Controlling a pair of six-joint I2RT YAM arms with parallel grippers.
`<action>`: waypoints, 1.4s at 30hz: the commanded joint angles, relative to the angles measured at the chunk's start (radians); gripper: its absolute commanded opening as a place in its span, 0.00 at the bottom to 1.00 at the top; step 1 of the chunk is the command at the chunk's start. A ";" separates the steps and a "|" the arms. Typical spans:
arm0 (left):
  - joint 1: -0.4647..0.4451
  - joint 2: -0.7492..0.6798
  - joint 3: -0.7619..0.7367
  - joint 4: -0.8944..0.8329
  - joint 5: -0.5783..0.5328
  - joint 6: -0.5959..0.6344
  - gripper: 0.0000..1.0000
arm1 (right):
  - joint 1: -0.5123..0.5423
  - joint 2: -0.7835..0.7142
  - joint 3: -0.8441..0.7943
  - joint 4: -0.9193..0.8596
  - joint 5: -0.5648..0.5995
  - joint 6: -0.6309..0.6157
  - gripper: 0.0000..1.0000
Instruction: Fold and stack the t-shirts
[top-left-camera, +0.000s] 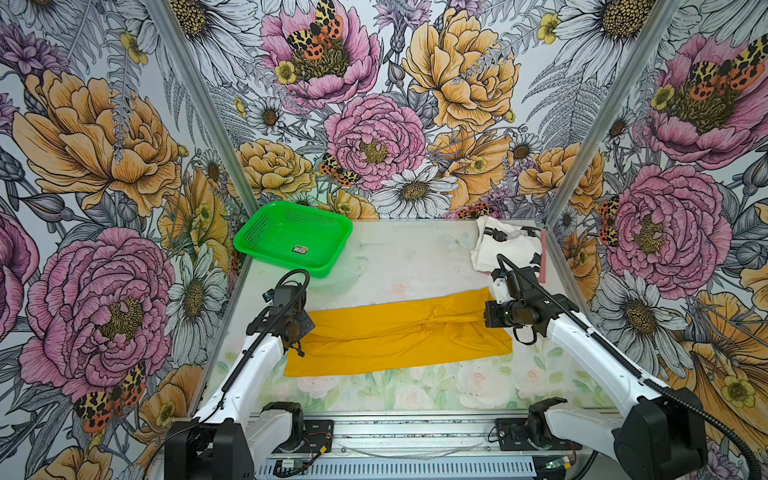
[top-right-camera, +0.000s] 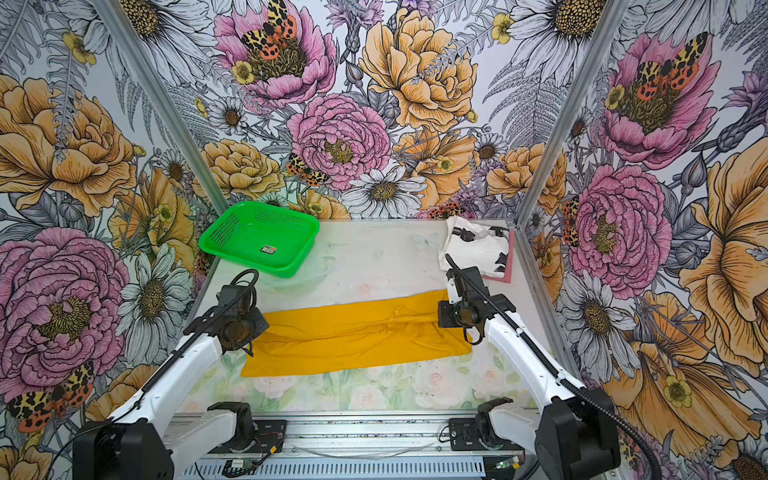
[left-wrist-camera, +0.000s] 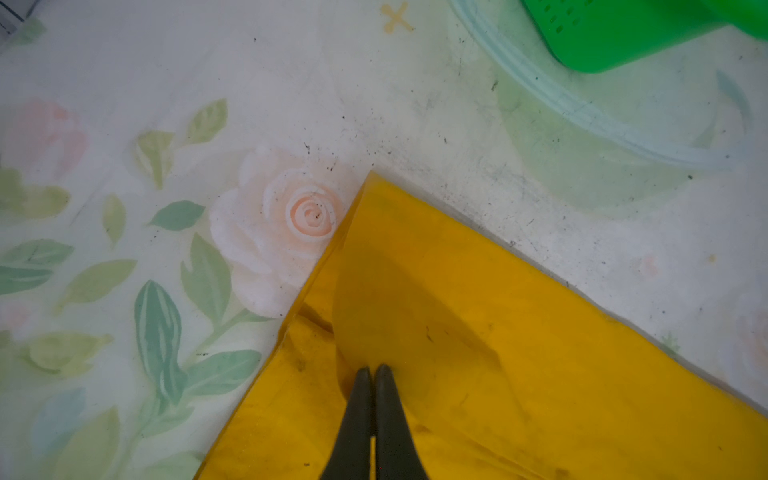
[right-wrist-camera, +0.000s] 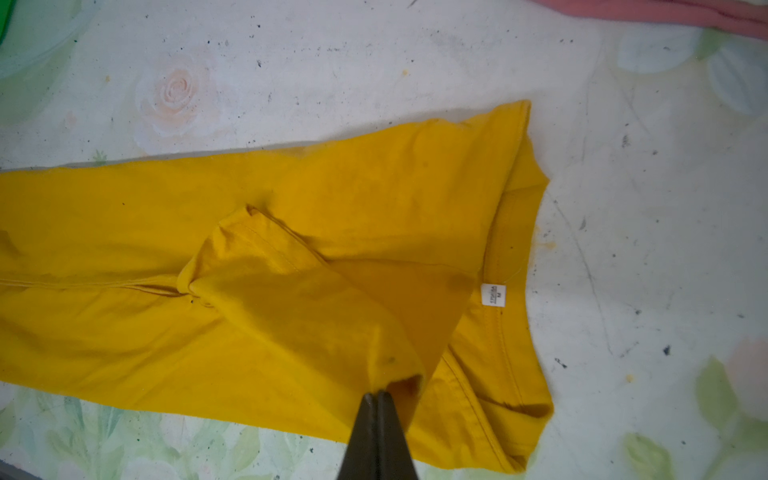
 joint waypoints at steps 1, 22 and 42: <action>-0.018 -0.015 -0.002 -0.041 -0.095 -0.038 0.00 | 0.006 -0.010 0.000 0.014 0.019 0.013 0.00; -0.025 -0.129 0.013 -0.109 -0.197 -0.084 0.42 | 0.009 -0.035 0.007 0.011 0.006 0.012 0.03; -0.113 0.288 0.177 0.151 0.181 0.087 0.99 | 0.104 0.104 -0.083 0.141 0.023 0.220 0.92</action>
